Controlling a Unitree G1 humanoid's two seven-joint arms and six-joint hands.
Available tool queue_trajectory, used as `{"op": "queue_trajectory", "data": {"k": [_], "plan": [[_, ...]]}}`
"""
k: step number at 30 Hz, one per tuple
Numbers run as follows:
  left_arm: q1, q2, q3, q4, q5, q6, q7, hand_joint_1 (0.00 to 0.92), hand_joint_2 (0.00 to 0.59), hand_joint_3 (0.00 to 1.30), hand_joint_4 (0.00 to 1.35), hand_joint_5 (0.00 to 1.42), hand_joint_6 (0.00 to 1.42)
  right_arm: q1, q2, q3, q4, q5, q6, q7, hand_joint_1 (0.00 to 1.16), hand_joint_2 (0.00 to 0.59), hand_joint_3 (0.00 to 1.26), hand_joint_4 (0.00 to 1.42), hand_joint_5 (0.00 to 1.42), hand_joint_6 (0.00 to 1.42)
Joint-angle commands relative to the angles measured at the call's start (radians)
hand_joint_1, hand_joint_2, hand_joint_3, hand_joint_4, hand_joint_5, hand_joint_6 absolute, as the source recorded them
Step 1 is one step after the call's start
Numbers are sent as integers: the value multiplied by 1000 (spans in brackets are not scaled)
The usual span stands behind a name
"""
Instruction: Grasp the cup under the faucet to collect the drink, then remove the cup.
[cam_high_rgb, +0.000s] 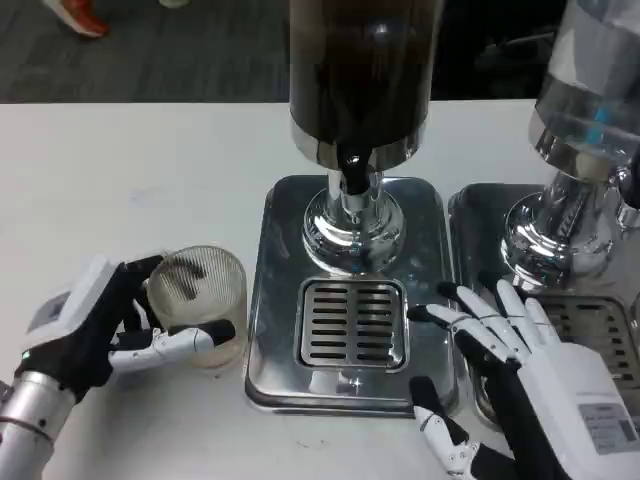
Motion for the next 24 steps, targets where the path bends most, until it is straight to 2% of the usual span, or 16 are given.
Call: {"op": "queue_trajectory", "data": {"k": [1, 10, 19, 24], "plan": [[33, 0, -10, -4, 21, 13, 33, 504, 65, 569, 634, 921, 1157, -1, -5, -3, -5, 15, 4, 9, 437, 493, 295, 130, 0, 0], [70, 11, 20, -30, 3, -5, 124, 564, 2, 697, 804, 1046, 1317, -7, -7, 2, 0, 24, 1, 16, 452, 498, 295, 149, 3, 0], [90, 23, 77, -92, -25, -36, 140, 575, 0, 725, 831, 1058, 1339, -3, 0, 7, -1, 27, 2, 12, 458, 498, 295, 152, 4, 0], [98, 17, 109, -146, -35, -55, 123, 576, 0, 726, 831, 1058, 1341, -1, 6, 10, -1, 25, 4, 5, 461, 498, 295, 159, 5, 0]]}}
